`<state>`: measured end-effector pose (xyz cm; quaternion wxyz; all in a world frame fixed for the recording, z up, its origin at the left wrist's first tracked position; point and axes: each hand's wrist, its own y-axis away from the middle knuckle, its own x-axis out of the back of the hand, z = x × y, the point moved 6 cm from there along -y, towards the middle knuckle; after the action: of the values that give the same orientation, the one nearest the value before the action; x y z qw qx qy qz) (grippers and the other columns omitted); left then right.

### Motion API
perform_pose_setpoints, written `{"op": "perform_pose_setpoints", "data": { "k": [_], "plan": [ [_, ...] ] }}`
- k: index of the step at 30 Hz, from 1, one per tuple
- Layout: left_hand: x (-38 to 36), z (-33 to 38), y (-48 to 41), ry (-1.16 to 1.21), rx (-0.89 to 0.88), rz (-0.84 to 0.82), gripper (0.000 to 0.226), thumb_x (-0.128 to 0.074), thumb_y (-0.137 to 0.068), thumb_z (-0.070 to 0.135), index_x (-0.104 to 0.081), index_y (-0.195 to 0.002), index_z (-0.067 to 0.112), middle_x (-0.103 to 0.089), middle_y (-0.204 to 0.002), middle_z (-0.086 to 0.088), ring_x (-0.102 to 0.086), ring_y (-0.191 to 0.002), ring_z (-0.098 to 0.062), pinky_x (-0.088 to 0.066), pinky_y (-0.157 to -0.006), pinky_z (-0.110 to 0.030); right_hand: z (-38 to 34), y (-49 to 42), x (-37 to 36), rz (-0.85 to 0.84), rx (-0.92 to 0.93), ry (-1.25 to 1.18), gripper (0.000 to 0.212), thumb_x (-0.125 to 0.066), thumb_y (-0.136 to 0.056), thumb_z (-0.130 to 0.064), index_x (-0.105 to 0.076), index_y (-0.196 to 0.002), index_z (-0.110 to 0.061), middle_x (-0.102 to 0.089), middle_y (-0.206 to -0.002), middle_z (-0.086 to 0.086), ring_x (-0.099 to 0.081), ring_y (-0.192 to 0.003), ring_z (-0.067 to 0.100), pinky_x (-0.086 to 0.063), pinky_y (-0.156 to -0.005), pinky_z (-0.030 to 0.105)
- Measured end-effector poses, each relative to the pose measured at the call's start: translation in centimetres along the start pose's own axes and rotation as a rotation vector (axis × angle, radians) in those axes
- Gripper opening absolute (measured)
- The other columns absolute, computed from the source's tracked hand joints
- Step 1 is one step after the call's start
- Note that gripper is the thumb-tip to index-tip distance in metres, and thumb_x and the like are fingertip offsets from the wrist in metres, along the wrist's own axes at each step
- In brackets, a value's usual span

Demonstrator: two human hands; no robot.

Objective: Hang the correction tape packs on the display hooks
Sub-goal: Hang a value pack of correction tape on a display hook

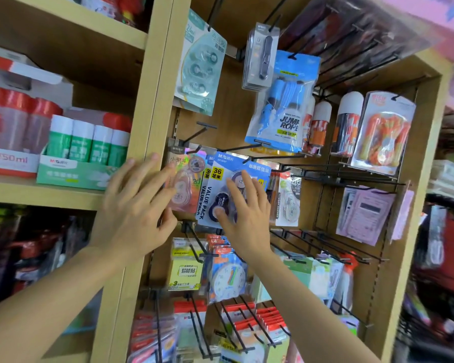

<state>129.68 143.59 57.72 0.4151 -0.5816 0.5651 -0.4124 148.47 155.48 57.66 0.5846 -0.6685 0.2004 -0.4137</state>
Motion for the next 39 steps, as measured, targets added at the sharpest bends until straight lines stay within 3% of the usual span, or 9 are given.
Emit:
{"op": "perform_pose_setpoints", "data": {
  "k": [5,14,18,24,28,31,34,39],
  "plan": [
    [0.0,0.0,0.0,0.014,0.004,-0.014,0.030,-0.056,-0.085,0.022,-0.076,-0.103,0.008,-0.062,-0.140,-0.011,-0.048,-0.138,-0.036,-0.034,-0.115,-0.058,0.6,-0.3,-2.9,-0.179,0.024,0.114,0.066,-0.052,-0.095,-0.052,-0.026,-0.154,-0.035,-0.001,-0.167,0.001,-0.003,-0.152,0.033,-0.026,-0.114,0.053],
    [0.0,-0.1,0.1,0.005,0.008,0.007,0.027,-0.057,-0.083,0.019,-0.076,-0.098,0.009,-0.064,-0.137,-0.010,-0.048,-0.139,-0.036,-0.034,-0.115,-0.057,0.8,-1.9,-4.6,-0.374,0.029,0.114,0.080,-0.061,-0.091,-0.051,-0.018,-0.156,-0.033,0.004,-0.167,0.003,0.003,-0.152,0.037,-0.034,-0.111,0.056],
    [-0.1,0.0,0.2,-0.008,0.001,-0.030,0.029,-0.056,-0.084,0.021,-0.076,-0.100,0.009,-0.064,-0.137,-0.010,-0.047,-0.139,-0.036,-0.034,-0.115,-0.057,0.8,-1.6,-3.0,-0.457,-0.005,-0.023,0.072,-0.065,-0.090,-0.044,-0.033,-0.153,-0.028,-0.009,-0.166,0.002,-0.005,-0.152,0.032,-0.032,-0.114,0.056],
    [0.0,-0.9,-0.2,0.111,0.044,-0.109,0.025,-0.067,-0.075,0.022,-0.077,-0.097,0.017,-0.066,-0.133,0.000,-0.041,-0.143,-0.030,-0.022,-0.121,-0.048,-1.9,1.7,2.4,-0.532,-0.048,-0.206,0.068,-0.064,-0.093,-0.036,-0.034,-0.153,-0.027,-0.031,-0.160,-0.004,-0.024,-0.148,0.019,-0.026,-0.119,0.039],
    [0.8,-0.5,0.0,0.303,0.127,-0.185,0.026,-0.066,-0.074,0.027,-0.075,-0.097,0.020,-0.063,-0.138,0.002,-0.037,-0.145,-0.028,-0.020,-0.122,-0.045,-3.3,5.4,6.1,-0.532,-0.061,-0.244,0.059,-0.063,-0.094,-0.036,-0.042,-0.148,-0.027,-0.045,-0.151,-0.005,-0.038,-0.139,0.016,-0.035,-0.111,0.034],
    [2.4,1.4,2.0,0.561,0.218,-0.199,0.025,-0.063,-0.078,0.024,-0.074,-0.100,0.019,-0.070,-0.123,0.001,-0.056,-0.123,-0.023,-0.043,-0.106,-0.044,-3.9,8.7,8.5,-0.511,-0.111,-0.290,0.052,-0.066,-0.092,-0.034,-0.052,-0.141,-0.027,-0.056,-0.138,-0.011,-0.047,-0.127,0.006,-0.040,-0.103,0.026],
    [4.2,4.5,6.2,0.725,0.273,-0.302,0.027,-0.058,-0.080,0.031,-0.073,-0.102,0.024,-0.072,-0.106,0.009,-0.064,-0.103,-0.015,-0.049,-0.092,-0.036,-3.9,13.2,9.8,-0.542,-0.201,-0.364,0.044,-0.068,-0.092,-0.030,-0.060,-0.134,-0.026,-0.060,-0.122,-0.019,-0.052,-0.106,-0.006,-0.037,-0.087,0.008],
    [6.2,10.6,17.5,0.965,0.421,-0.624,0.021,-0.059,-0.085,0.041,-0.072,-0.100,0.035,-0.069,-0.097,0.022,-0.063,-0.093,0.002,-0.050,-0.079,-0.024,-2.7,23.4,9.3,-0.613,-0.402,-0.517,0.030,-0.073,-0.089,-0.027,-0.071,-0.118,-0.024,-0.071,-0.115,-0.014,-0.065,-0.102,0.000,-0.049,-0.088,0.018]
  ]
}}
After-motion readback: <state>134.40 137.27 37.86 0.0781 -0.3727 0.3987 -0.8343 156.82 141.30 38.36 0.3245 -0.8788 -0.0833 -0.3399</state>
